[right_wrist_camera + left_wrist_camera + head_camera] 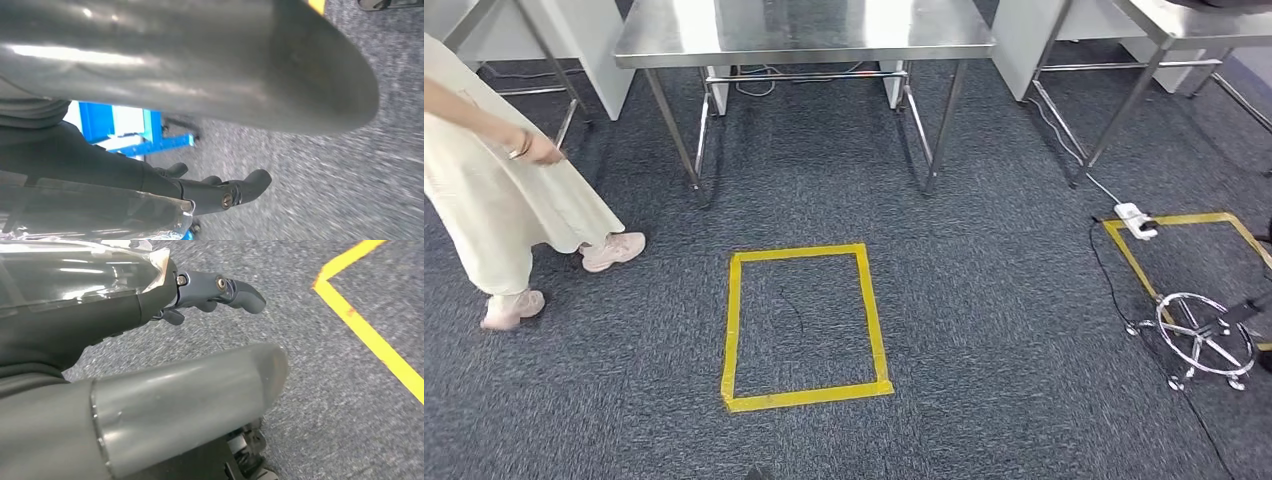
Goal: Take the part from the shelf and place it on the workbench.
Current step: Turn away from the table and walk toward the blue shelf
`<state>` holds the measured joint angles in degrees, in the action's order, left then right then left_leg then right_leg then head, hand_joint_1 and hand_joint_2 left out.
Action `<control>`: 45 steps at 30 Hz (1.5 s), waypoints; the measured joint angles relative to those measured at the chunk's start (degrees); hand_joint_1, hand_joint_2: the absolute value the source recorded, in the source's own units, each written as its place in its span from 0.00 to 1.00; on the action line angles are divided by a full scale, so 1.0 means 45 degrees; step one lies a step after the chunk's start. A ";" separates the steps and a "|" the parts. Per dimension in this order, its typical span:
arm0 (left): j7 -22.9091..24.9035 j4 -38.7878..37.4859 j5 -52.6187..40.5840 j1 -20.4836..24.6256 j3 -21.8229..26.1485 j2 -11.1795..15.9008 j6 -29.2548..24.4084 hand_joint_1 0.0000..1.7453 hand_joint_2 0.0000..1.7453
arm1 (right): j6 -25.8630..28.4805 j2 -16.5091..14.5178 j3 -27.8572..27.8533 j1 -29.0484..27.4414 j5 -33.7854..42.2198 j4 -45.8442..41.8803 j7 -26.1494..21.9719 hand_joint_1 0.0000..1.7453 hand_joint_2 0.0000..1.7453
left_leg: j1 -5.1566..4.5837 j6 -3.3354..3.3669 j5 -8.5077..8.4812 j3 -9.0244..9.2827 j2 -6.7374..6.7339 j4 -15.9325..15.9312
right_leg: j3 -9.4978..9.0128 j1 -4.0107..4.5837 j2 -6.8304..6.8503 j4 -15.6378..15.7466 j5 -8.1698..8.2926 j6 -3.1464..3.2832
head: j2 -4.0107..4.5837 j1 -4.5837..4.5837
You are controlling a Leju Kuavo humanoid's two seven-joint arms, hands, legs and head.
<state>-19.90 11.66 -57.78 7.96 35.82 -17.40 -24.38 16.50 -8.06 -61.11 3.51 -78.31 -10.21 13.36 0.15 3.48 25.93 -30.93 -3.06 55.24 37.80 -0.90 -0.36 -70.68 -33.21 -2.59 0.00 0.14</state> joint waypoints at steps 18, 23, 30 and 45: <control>0.0030 -0.0001 0.0283 -0.0055 0.0175 0.0034 0.0350 0.00 0.00 | -0.0401 0.0092 0.0005 0.0007 -0.0011 0.0064 0.0301 0.00 0.00 | 0.0246 -0.0660 0.0751 -0.0364 0.1252 0.1532 | -0.1651 -0.0100 -0.0943 0.3289 0.1560 0.0581 | 0.0000 -0.0101; 0.0006 -0.0002 0.0278 -0.0054 0.0177 0.0044 0.0474 0.00 0.00 | -0.0323 0.0070 0.0004 0.0009 -0.0010 0.0086 0.0279 0.00 0.00 | 0.0198 -0.0406 0.0367 0.0045 0.1473 0.0408 | -0.1261 -0.0069 -0.1555 0.3255 0.1692 0.0121 | 0.0000 -0.0100; -0.0056 -0.0002 0.0322 -0.0067 0.0188 0.0016 0.0477 0.00 0.00 | -0.0322 0.0078 0.0005 0.0013 -0.0010 0.0096 0.0194 0.00 0.00 | 0.0105 -0.0076 0.0140 0.0016 0.0130 0.0115 | 0.0569 -0.0034 -0.0068 -0.0568 -0.0037 0.0083 | 0.0000 0.0022; -0.0168 -0.0002 0.0485 -0.0064 0.0220 0.0057 0.0452 0.00 0.00 | -0.0434 0.0136 0.0005 0.0021 -0.0015 0.0103 0.0137 0.00 0.00 | 0.0139 -0.0755 0.2422 -0.1553 0.0686 0.4103 | -0.1625 -0.0102 -0.0241 0.3406 0.1603 0.0581 | 0.0000 -0.0092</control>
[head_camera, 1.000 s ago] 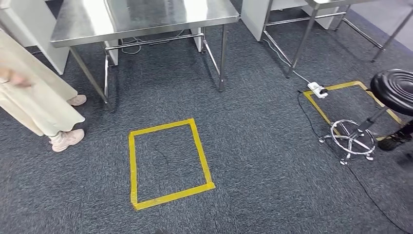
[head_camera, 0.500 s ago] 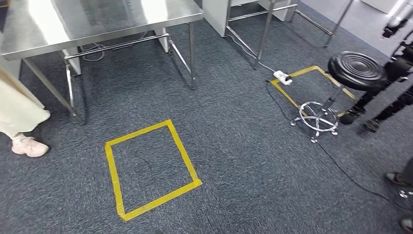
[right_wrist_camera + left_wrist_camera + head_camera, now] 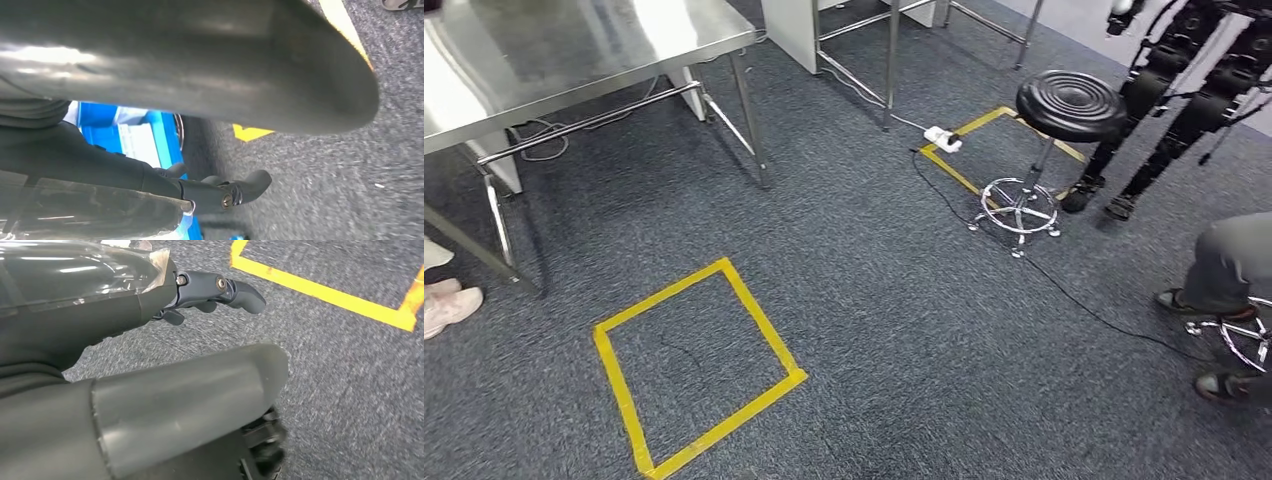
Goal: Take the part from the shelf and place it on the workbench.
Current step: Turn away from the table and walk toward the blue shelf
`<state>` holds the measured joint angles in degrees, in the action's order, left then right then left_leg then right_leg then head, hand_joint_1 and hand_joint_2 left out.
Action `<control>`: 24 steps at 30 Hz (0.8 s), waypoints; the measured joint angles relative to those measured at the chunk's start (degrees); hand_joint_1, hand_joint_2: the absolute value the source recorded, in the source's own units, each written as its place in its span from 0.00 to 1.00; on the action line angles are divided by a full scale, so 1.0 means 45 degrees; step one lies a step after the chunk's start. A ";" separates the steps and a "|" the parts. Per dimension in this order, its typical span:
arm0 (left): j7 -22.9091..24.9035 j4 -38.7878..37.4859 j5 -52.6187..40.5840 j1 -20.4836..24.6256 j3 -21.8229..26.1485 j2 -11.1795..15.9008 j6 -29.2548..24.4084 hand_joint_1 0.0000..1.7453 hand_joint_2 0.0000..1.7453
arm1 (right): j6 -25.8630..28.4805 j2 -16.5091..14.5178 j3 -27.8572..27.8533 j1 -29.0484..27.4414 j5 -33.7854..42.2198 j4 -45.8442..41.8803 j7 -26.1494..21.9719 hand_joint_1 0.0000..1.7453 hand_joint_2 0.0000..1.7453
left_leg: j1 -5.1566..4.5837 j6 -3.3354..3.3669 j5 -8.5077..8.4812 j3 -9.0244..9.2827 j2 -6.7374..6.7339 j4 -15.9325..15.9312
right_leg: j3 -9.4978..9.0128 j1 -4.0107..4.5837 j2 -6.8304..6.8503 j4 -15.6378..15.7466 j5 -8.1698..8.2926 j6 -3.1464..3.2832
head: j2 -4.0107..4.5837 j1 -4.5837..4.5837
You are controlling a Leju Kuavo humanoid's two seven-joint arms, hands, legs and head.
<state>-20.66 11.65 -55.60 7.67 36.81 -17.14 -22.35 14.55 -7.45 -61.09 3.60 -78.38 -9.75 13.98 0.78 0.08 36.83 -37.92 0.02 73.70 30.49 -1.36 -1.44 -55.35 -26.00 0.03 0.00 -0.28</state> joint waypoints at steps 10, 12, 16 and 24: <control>-0.0487 0.0000 0.0695 -0.0082 0.0384 0.0039 -0.0327 0.00 0.00 | -0.0189 0.0021 0.0211 0.0029 -0.0052 0.0013 -0.0534 0.00 0.00 | 0.0005 0.0503 -0.2122 0.1564 0.0711 -0.3735 | 0.0457 0.0105 -0.1218 -0.0294 0.0021 -0.0443 | 0.0000 0.0016; -0.0704 0.0000 0.0917 -0.0103 0.0533 0.0063 -0.0322 0.00 0.00 | -0.0232 0.0036 0.0279 0.0051 -0.0058 0.0015 -0.0893 0.00 0.00 | 0.0015 0.0678 -0.2232 0.1606 0.0319 -0.3906 | 0.0946 0.0145 -0.0530 -0.1235 -0.0502 -0.0403 | 0.0000 0.0090; -0.1027 0.0000 0.1219 -0.0184 0.0854 0.0177 -0.0194 0.00 0.00 | -0.0221 -0.0051 0.0395 0.0073 -0.0063 0.0015 -0.1337 0.00 0.00 | -0.0061 0.0731 -0.2243 0.1552 -0.0504 -0.3914 | 0.2241 0.0074 0.0175 -0.4014 -0.1636 -0.0464 | 0.0000 0.0170; -0.1421 0.0005 0.1391 -0.0136 0.1111 0.0344 0.0148 0.00 0.00 | -0.0177 -0.0318 0.0413 0.0115 -0.0052 0.0010 -0.1720 0.00 0.00 | -0.0157 0.0290 -0.2068 0.1774 -0.1528 -0.3858 | 0.0065 0.0186 0.1034 -0.0108 -0.0188 -0.0418 | 0.0000 0.0202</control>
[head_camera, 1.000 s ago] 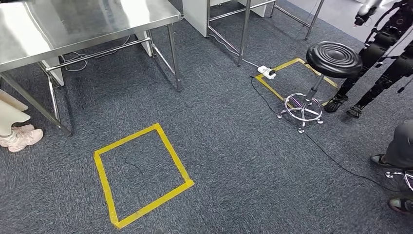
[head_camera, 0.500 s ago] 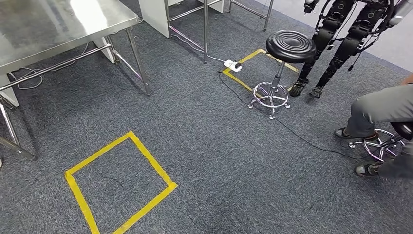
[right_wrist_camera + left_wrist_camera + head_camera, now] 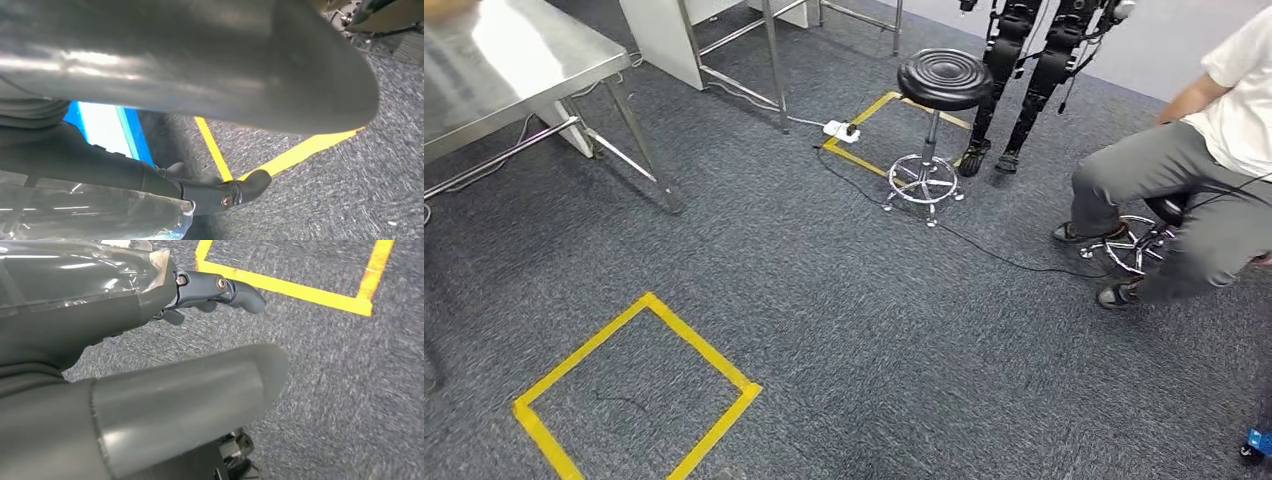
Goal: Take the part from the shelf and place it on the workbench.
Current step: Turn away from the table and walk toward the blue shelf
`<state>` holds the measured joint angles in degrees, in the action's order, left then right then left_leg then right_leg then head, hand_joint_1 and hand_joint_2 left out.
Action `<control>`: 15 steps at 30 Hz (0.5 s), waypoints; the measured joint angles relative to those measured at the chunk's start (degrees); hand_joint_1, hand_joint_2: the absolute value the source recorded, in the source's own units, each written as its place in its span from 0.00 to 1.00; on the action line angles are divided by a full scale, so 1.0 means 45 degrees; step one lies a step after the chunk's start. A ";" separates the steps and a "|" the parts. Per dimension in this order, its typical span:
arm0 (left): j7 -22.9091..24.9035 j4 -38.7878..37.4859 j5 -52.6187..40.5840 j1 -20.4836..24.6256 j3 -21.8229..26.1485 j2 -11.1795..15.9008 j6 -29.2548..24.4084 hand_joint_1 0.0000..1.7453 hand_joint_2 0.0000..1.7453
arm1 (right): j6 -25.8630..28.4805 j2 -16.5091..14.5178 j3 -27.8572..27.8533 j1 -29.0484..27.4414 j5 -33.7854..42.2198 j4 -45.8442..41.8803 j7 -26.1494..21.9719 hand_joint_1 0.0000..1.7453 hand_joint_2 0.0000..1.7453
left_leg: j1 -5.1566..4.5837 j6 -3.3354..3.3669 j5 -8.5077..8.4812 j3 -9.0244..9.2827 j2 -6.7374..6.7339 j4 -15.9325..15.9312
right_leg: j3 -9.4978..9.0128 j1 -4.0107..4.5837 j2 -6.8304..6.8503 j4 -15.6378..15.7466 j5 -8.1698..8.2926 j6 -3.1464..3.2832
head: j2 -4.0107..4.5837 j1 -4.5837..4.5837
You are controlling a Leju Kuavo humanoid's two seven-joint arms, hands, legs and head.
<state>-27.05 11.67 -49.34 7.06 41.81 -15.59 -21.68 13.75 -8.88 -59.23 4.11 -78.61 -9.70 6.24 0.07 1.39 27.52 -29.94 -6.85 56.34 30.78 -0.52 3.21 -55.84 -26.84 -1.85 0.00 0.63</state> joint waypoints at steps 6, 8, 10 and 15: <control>-0.0095 -0.0001 0.0004 0.0005 0.0068 0.0209 0.0125 0.00 0.00 | -0.0046 -0.0152 -0.0004 -0.0007 0.0013 -0.0010 -0.0158 0.00 0.00 | 0.0171 -0.0335 0.1871 -0.1232 0.1462 0.2901 | 0.0022 -0.0160 -0.0859 0.0052 0.0239 0.0476 | 0.0000 -0.0159; -0.0095 -0.0002 -0.0031 -0.0014 0.0085 0.0296 0.0124 0.00 0.00 | -0.0063 -0.0182 -0.0004 -0.0032 0.0017 -0.0010 -0.0161 0.00 0.00 | 0.0217 -0.0370 0.1892 -0.1519 0.1547 0.3480 | 0.0054 -0.0128 -0.1204 0.0014 0.0247 0.0502 | 0.0000 -0.0165; -0.0095 -0.0001 -0.0089 -0.0010 0.0087 0.0351 0.0123 0.00 0.00 | -0.0063 -0.0216 -0.0005 -0.0061 0.0021 -0.0010 -0.0106 0.00 0.00 | 0.0329 -0.0374 0.1047 -0.1007 0.1698 0.2376 | 0.0055 -0.0135 -0.1564 -0.0071 0.0233 0.0481 | 0.0000 -0.0168; -0.0090 -0.0005 -0.0143 0.0021 0.0086 0.0419 0.0120 0.00 0.00 | -0.0063 -0.0314 -0.0005 -0.0025 0.0023 -0.0010 -0.0007 0.00 0.00 | 0.0366 -0.0194 0.0285 -0.0167 0.2410 0.0403 | 0.0398 -0.0086 -0.2270 -0.0247 0.0269 0.0107 | 0.0000 -0.0189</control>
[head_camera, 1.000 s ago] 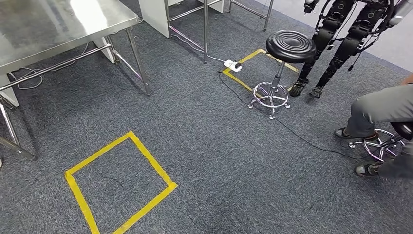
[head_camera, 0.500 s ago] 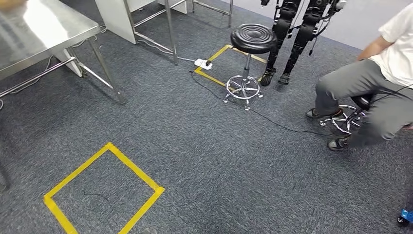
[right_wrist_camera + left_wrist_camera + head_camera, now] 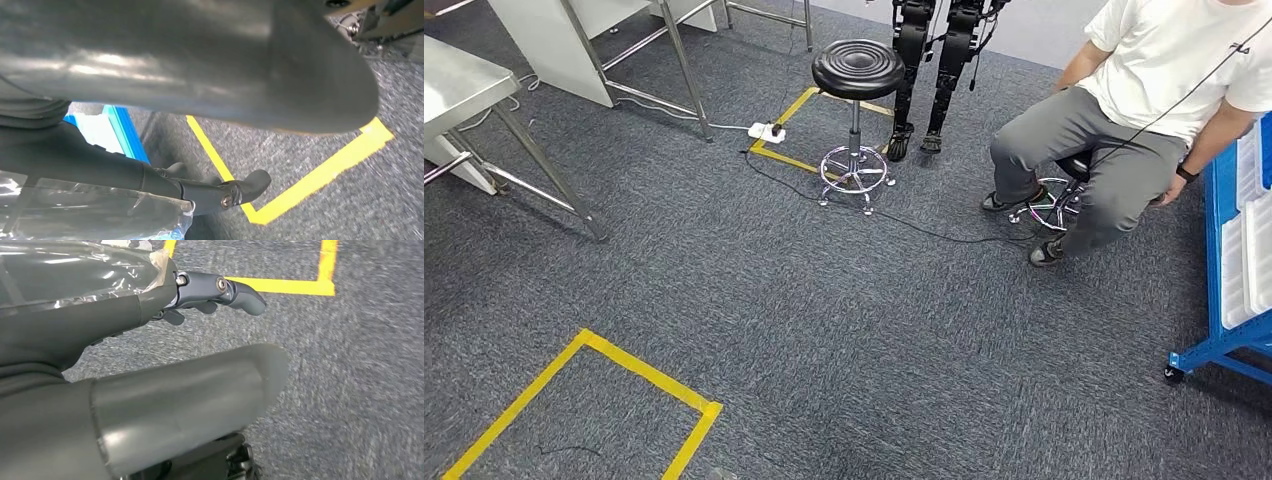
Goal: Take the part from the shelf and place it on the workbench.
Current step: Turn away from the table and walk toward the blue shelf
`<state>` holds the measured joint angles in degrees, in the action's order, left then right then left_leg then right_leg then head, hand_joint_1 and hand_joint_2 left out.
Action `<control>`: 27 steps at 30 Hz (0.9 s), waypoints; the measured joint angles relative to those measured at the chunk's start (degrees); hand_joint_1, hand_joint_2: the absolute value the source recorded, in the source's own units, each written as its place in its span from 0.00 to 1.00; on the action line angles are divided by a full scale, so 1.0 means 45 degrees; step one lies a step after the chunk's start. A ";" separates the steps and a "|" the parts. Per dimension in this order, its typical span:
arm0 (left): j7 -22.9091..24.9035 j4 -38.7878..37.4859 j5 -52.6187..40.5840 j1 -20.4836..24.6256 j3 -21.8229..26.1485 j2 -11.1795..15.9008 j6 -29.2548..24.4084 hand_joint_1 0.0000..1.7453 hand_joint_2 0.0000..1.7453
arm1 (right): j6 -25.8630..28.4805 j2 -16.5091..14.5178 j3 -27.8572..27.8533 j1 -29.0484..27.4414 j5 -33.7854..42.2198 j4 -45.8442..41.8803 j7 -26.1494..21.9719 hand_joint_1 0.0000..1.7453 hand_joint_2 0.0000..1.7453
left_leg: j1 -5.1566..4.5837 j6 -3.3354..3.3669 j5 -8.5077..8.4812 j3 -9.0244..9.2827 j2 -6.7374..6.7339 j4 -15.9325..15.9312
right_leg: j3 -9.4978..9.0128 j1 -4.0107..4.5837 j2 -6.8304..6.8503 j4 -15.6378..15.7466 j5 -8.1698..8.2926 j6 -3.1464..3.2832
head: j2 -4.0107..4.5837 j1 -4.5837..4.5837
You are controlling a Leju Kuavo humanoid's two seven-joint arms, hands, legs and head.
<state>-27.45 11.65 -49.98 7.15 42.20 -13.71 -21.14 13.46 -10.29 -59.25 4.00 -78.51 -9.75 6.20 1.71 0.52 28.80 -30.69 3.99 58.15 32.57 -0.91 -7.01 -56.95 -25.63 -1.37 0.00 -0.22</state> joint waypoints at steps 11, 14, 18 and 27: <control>-0.0002 0.0000 -0.0026 0.0028 0.0001 0.0004 0.0001 0.00 0.00 | 0.0000 -0.0036 0.0000 -0.0065 0.0000 -0.0009 0.0025 0.00 0.00 | -0.0181 0.0459 -0.0229 0.0099 -0.1869 -0.0340 | 0.0612 -0.0119 0.1862 -0.1634 -0.0910 -0.0479 | 0.0000 0.0173; 0.0023 0.0000 -0.0056 0.0027 0.0001 0.0005 -0.0011 0.00 0.00 | 0.0000 -0.0058 0.0000 -0.0017 0.0000 -0.0015 0.0046 0.00 0.00 | -0.0269 0.0247 -0.0134 0.0210 -0.2220 -0.0319 | -0.0368 0.0026 0.2486 0.0084 -0.0319 -0.0326 | 0.0000 0.0174; 0.0050 0.0000 -0.0049 0.0017 0.0004 -0.0039 -0.0097 0.00 0.00 | -0.0071 -0.0036 0.0000 -0.0075 0.0000 -0.0016 0.0067 0.00 0.00 | -0.0186 -0.0029 0.0190 0.0236 -0.2175 -0.0051 | -0.0319 -0.0032 0.1974 0.0143 -0.0176 0.0097 | 0.0000 0.0107; 0.0024 -0.0005 0.0180 -0.0263 0.0063 -0.0033 -0.0174 0.00 0.00 | -0.0189 -0.0012 0.0000 -0.0111 -0.0004 -0.0023 0.0024 0.00 0.00 | -0.0054 -0.0008 0.0426 -0.0532 -0.0346 0.1376 | -0.0298 0.0020 0.0524 0.0069 -0.0058 0.0418 | 0.0000 -0.0027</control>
<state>-27.34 11.63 -49.17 5.97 42.48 -13.86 -21.92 12.61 -10.35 -59.25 3.50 -78.53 -9.85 6.31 1.47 0.48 30.72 -33.09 2.43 64.34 31.23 -0.82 -4.65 -56.64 -25.89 0.51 0.00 -0.34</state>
